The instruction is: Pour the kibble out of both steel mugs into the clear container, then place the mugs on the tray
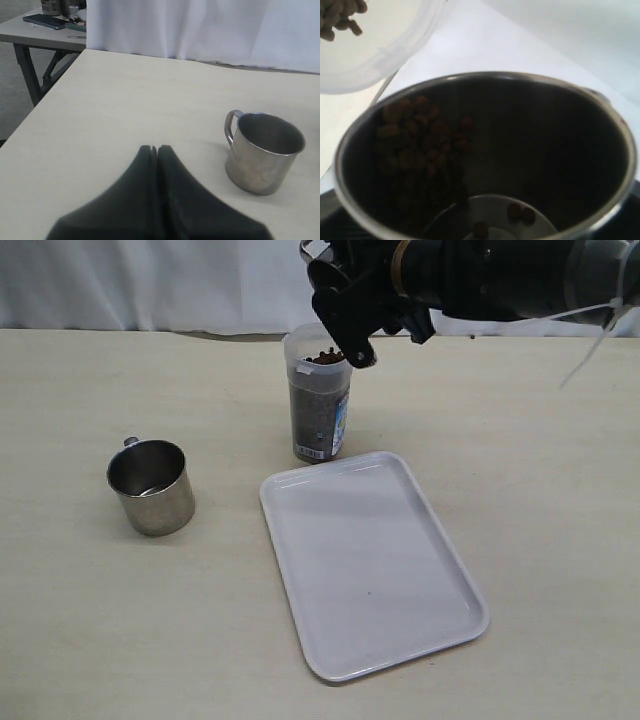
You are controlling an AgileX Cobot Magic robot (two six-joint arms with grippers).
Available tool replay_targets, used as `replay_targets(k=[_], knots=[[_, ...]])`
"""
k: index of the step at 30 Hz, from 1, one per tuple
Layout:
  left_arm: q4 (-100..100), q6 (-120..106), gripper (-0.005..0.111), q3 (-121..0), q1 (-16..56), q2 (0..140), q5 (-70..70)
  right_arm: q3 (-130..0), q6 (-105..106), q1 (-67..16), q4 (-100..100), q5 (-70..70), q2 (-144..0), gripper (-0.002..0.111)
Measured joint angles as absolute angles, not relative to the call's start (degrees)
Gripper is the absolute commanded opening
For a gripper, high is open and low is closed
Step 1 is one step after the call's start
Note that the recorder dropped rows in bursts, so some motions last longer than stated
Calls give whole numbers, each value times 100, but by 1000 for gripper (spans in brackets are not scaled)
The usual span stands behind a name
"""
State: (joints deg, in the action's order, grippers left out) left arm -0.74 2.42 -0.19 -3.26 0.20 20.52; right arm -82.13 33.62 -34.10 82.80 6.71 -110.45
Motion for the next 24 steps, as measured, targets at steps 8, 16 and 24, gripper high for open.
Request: replay_targets(k=[8, 16, 24], knots=[[-74, 242, 0, -19, -326, 20, 2052, -8213, 3362, -3410, 8303, 671, -11022, 5], [-74, 242, 0, -19, -326, 20, 2052, -8213, 3400, -3498, 8381, 683, -10981, 5], [-74, 242, 0, -19, -326, 20, 2052, -8213, 3490, -3545, 8445, 870, -10981, 5]])
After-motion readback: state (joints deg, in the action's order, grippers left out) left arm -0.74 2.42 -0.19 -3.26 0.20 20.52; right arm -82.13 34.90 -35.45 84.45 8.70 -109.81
